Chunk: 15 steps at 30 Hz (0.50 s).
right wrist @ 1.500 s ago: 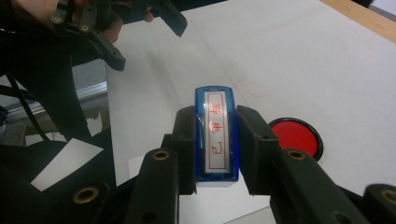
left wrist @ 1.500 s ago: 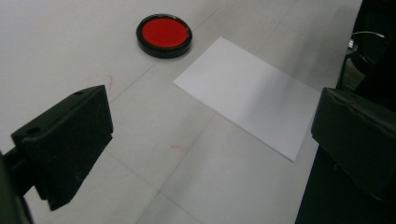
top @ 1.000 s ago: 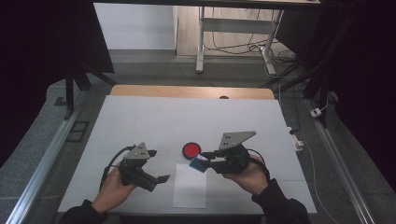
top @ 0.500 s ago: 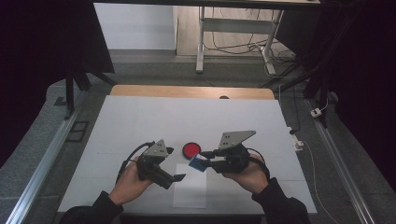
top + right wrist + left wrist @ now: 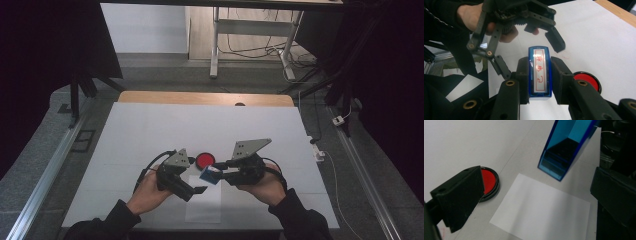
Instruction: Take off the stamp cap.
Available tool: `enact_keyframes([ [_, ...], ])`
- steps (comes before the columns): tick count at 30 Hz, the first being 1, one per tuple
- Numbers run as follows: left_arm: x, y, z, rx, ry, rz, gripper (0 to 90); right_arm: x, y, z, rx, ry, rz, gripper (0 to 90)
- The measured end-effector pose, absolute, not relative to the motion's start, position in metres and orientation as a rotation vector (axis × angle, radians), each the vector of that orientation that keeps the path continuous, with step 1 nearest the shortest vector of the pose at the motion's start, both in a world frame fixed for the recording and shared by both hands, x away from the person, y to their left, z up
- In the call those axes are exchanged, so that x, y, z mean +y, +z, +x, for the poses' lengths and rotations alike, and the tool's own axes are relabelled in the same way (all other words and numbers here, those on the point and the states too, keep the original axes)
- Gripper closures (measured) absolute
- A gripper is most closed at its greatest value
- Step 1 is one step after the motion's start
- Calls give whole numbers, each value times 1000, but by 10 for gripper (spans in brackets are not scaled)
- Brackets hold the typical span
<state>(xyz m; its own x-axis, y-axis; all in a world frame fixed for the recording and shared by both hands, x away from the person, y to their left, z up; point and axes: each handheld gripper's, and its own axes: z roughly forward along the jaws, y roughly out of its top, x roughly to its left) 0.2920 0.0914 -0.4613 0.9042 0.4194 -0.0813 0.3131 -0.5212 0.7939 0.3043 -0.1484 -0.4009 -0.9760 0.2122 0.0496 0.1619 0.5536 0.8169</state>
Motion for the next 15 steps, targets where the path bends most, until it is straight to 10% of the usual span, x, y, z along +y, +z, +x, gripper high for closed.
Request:
enact_keyframes([
  [15,86,-473,298,376,104,2172,47,-141,-406,307,2761,1439,276,703],
])
